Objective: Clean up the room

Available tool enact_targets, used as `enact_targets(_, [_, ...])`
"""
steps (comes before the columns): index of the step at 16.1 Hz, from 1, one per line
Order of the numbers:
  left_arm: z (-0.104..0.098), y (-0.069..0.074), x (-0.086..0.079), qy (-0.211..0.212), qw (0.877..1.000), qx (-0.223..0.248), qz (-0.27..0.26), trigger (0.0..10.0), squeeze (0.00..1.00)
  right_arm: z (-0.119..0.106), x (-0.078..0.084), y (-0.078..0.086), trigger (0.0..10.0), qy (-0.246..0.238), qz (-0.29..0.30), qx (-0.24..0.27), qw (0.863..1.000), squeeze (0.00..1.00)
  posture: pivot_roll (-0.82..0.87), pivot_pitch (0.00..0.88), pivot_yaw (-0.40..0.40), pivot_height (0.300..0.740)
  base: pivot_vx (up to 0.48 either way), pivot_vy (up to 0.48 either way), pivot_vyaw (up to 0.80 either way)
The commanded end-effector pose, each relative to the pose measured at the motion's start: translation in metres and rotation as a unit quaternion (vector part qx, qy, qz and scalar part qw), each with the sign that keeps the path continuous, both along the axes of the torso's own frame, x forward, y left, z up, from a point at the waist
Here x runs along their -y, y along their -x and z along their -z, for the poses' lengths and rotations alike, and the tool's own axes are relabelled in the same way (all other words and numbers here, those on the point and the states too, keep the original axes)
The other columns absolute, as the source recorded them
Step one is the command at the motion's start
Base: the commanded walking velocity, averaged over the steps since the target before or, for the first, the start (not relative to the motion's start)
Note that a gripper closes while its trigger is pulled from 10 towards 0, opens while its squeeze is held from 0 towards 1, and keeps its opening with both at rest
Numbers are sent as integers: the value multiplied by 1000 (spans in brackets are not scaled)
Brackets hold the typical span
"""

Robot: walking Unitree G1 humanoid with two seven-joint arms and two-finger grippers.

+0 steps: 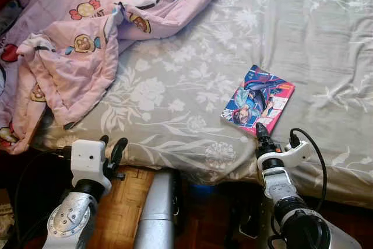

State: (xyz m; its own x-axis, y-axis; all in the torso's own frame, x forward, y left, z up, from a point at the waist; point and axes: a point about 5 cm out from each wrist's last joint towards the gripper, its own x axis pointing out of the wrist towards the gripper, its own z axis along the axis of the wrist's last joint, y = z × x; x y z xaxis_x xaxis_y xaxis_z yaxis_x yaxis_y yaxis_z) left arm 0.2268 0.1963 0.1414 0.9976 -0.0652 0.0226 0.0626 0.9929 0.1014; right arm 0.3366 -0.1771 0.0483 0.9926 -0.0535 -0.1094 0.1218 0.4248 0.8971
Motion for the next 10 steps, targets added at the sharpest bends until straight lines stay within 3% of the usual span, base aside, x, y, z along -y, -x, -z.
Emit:
enact_targets(1, [5, 6, -4, -9, 1000, -16, -7, 10000, 0, 14, -4, 10, 0, -9, -7, -23, 1000, 0, 426, 533, 116, 615, 0, 0, 0])
enact_targets(10, [12, -3, -5, -8, 1000, -21, -10, 10000, 0, 10, -1, 8, 0, 3, -2, -6, 1000, 0, 387, 495, 105, 615, 0, 0, 0])
